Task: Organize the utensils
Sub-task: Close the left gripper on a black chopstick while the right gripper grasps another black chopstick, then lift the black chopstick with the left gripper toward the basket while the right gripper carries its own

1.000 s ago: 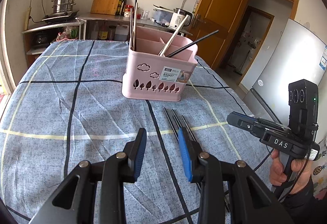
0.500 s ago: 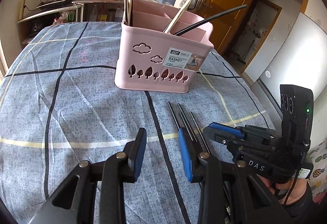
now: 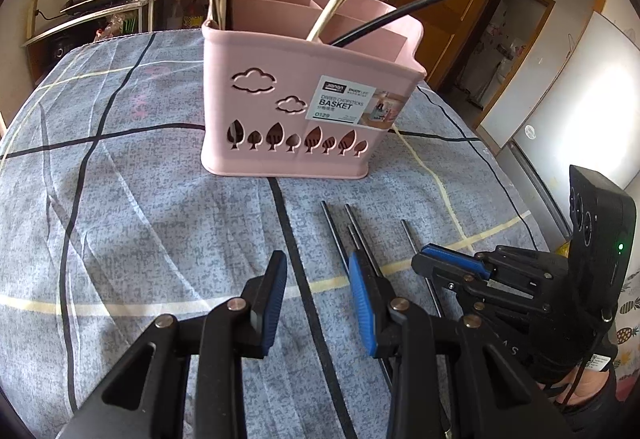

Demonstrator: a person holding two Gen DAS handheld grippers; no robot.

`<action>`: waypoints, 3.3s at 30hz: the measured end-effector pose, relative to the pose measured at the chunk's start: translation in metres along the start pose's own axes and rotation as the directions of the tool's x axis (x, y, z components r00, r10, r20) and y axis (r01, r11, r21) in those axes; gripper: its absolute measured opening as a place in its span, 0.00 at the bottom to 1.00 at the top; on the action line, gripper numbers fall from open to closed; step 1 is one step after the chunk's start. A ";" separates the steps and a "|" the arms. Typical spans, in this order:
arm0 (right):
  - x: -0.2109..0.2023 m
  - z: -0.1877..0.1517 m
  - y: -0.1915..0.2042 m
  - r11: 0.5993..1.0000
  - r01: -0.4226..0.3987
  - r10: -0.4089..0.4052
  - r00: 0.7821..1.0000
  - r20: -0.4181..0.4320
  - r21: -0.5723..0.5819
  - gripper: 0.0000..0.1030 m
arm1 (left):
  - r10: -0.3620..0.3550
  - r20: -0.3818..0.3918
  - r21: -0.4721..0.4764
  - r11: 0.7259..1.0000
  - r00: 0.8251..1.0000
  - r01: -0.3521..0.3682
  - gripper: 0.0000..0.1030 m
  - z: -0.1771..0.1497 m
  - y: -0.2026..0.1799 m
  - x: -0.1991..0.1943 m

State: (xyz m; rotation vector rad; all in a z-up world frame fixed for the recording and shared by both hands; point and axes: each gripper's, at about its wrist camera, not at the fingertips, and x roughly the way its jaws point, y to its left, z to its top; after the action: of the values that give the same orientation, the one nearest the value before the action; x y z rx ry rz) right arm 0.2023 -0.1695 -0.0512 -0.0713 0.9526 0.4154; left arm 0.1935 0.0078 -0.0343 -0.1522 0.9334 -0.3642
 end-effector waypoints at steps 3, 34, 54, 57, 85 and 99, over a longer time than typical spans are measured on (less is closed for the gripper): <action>-0.004 -0.003 -0.013 1.000 0.009 -0.009 1.000 0.000 0.014 0.08 | 0.017 -0.018 0.015 1.000 1.000 -0.017 0.33 0.005 -0.008 0.012; -0.003 0.003 -0.028 0.996 0.048 -0.046 0.999 -0.021 0.074 0.08 | 0.179 -0.098 0.115 0.979 0.979 -0.167 0.16 0.001 -0.008 0.026; -0.027 0.018 -0.019 0.999 0.020 -0.023 0.998 0.050 0.048 0.06 | 0.115 -0.010 0.148 0.983 0.993 -0.112 0.05 0.014 -0.027 -0.003; -0.047 0.026 -0.020 0.999 0.008 -0.013 0.995 0.099 0.050 0.05 | 0.087 0.037 0.151 0.984 0.996 -0.091 0.05 0.024 -0.028 -0.028; -0.176 0.052 -0.013 1.000 -0.006 -0.001 0.915 0.405 0.018 0.05 | -0.011 0.307 0.198 0.979 0.952 -0.052 0.05 0.055 -0.044 -0.154; -0.186 0.060 -0.017 1.000 -0.003 -0.007 0.906 0.422 0.022 0.05 | 0.002 0.312 0.190 0.980 0.950 -0.065 0.05 0.069 -0.036 -0.166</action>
State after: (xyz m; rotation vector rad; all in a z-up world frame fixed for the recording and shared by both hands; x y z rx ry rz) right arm 0.1610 -0.2291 0.1306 0.0386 0.5271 0.3974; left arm 0.1503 0.0340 0.1422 -0.0093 0.5829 -0.3866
